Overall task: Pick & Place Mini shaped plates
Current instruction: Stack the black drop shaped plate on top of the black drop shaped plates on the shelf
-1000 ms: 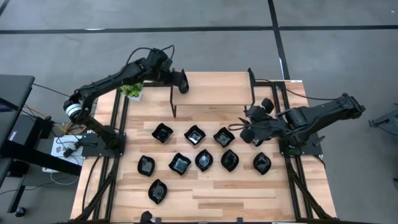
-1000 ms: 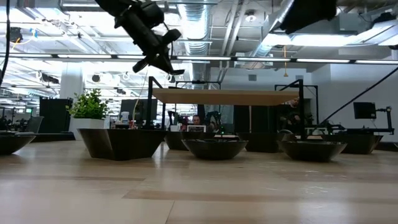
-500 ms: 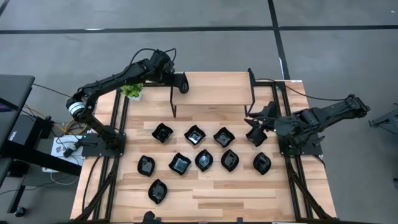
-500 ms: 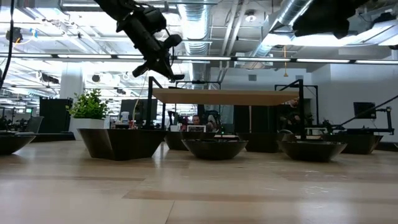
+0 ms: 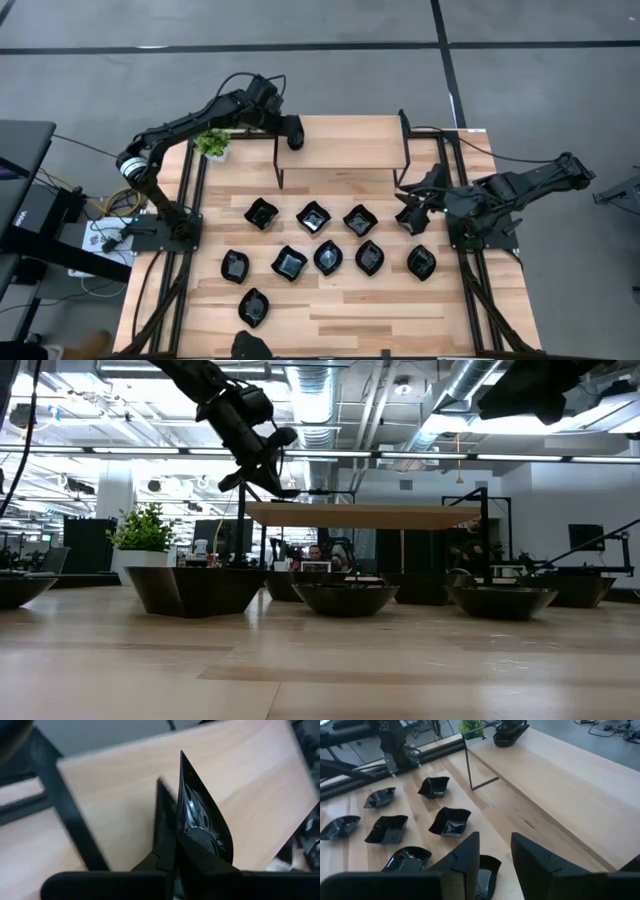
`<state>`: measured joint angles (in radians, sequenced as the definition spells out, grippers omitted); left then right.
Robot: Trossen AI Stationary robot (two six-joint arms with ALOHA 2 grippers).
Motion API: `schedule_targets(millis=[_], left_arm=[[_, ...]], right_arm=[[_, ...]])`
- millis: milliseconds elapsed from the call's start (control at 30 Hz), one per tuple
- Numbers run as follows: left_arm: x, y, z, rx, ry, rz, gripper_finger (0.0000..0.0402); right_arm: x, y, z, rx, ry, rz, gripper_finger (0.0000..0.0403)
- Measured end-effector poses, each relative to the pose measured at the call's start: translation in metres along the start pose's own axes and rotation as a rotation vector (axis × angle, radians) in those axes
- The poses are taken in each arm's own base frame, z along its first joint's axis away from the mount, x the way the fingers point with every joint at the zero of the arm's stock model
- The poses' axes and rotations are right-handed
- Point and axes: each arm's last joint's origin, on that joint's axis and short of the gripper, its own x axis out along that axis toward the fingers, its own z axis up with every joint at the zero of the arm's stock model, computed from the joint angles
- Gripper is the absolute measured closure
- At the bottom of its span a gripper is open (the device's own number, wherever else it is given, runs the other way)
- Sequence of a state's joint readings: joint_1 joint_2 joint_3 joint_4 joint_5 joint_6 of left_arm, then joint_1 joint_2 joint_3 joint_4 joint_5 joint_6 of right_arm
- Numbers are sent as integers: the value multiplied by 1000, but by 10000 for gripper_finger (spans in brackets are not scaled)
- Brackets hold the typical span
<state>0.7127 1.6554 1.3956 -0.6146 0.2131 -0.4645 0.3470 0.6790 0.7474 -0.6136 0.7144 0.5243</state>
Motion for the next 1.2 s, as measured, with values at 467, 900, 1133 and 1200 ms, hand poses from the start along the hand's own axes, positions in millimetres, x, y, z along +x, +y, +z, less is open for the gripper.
schedule_targets(millis=[467,900,1133,1200], left_arm=[[-5,2,3,5,-18,2,392],[-5,2,2,-5,-17,3,392],[-5,3,2,-20,-11,6,392],[-5,3,2,-20,-11,6,392]], right_arm=[[3,-13,-31,132,-161,150,296],[-13,-48,-49,256,-211,41,296],[-23,-61,-50,386,-259,35,296],[-24,-61,-50,350,-265,46,296]])
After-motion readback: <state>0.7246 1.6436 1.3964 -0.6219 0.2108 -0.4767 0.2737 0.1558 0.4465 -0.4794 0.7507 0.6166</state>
